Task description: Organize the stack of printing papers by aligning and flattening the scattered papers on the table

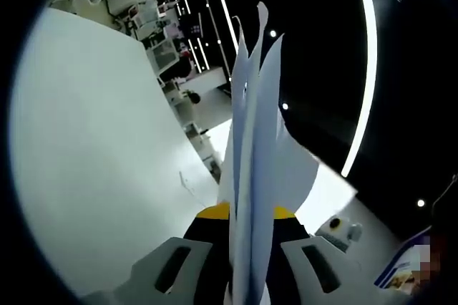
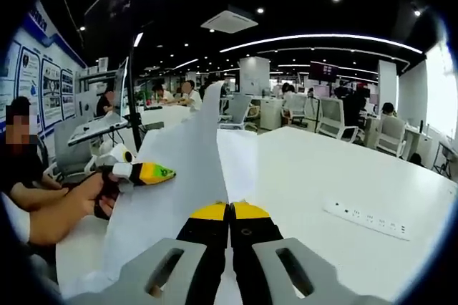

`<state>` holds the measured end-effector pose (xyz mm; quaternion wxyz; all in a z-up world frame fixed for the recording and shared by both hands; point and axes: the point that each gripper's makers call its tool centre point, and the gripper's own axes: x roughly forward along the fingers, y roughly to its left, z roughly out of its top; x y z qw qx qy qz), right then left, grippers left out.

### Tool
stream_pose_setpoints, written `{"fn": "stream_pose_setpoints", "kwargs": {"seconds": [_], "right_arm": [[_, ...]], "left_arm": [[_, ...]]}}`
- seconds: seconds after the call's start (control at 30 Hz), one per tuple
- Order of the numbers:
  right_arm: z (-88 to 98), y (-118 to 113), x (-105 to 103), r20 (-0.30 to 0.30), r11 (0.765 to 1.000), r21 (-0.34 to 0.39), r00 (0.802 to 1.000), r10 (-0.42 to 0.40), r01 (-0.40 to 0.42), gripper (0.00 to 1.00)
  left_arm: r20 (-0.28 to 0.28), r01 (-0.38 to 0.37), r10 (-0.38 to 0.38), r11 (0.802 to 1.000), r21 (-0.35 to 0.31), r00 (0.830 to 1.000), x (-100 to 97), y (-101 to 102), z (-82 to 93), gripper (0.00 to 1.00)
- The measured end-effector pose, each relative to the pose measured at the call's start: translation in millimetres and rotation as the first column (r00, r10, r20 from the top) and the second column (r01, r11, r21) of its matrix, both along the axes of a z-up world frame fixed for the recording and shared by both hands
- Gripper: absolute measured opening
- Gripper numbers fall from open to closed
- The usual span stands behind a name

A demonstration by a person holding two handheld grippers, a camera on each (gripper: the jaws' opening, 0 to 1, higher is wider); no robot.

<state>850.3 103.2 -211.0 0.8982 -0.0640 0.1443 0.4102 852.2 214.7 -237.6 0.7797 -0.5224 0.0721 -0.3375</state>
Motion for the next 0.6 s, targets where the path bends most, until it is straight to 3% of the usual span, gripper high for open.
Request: {"fn": "stream_pose_setpoints", "kwargs": {"seconds": [0.6], "right_arm": [[0.4, 9.5, -7.1, 0.019, 0.999, -0.011, 0.999, 0.038, -0.038, 0.00]], "left_arm": [[0.009, -0.001, 0.001, 1.000, 0.013, 1.000, -1.8, -2.9, -0.6, 0.16]]}}
